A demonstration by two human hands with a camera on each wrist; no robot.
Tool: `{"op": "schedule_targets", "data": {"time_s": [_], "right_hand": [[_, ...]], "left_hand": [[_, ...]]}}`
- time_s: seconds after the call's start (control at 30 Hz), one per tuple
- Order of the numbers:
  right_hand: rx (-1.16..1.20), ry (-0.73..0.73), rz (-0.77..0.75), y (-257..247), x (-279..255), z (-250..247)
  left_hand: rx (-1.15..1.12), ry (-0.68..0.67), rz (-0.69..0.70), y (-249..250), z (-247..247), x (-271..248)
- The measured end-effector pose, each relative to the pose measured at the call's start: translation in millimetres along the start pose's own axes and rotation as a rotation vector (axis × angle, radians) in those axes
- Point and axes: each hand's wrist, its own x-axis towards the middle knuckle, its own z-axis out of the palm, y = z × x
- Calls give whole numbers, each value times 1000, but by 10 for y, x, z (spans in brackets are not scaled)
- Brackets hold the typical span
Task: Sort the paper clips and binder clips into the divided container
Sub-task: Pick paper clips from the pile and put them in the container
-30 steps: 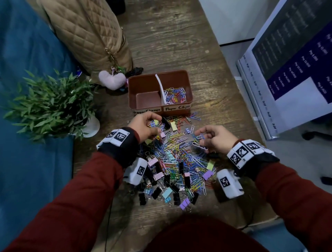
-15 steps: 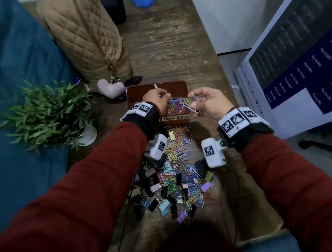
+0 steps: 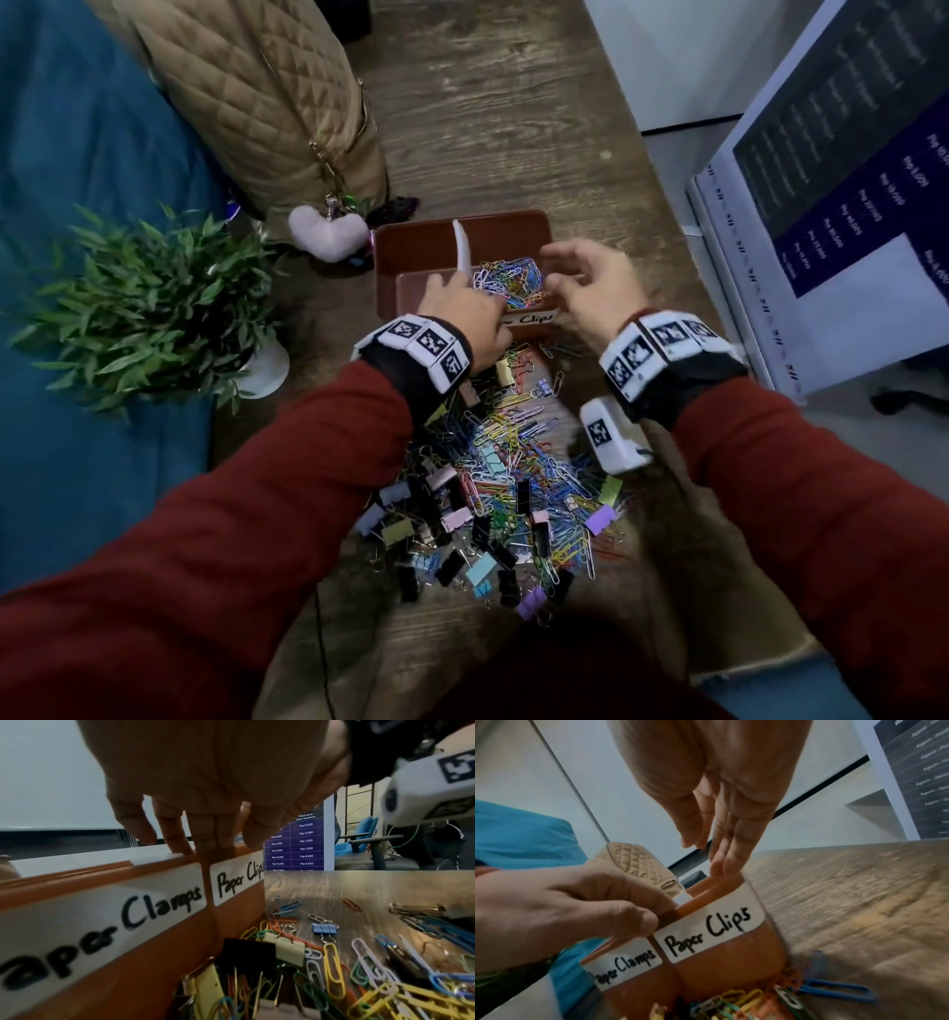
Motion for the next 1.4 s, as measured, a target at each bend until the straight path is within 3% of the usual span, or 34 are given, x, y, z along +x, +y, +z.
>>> {"op": "schedule_targets", "data": {"time_s": [0.17,0.27,0.33,0.43,0.5,0.57,0.63,0.77,0.87,0.97,1.13,1.4], "right_hand": [[-114,-45,24,458,-433,-332],[-274,-129,121,710,-619,-374],[-455,-196,112,785,-655,-311],[-744,-449,-136,761,-653,-100],[-865,-625,-290,730,-673,69],[-963,-696,-334,735,-713,182],[-927,-687,-320,778,-764,205],[-711,-463,-158,907,-867,-78],[-782,-520,-64,978,-1043,-263],[-906,-605,-95,1002,-1206,-175],[-1019,-542,-192,938,-1278,105],[-943,-510,-161,900,-1251,278]], "left_hand": [[-131,87,56,41,-53,-71],[-482,270,35,37,51,-261],[-747,344,-61,59,216,-412],[-738,122,-171,152,520,-548],[-623,-24,-148,197,694,-579],[-561,-119,-123,226,784,-613],[-505,-179,-94,252,849,-659],[-513,-176,-99,280,931,-789],[-539,-163,-89,272,941,-833],[-511,-180,-62,294,940,-802],[-445,-218,-15,376,950,-681],[-581,-210,-50,370,997,-679]]}}
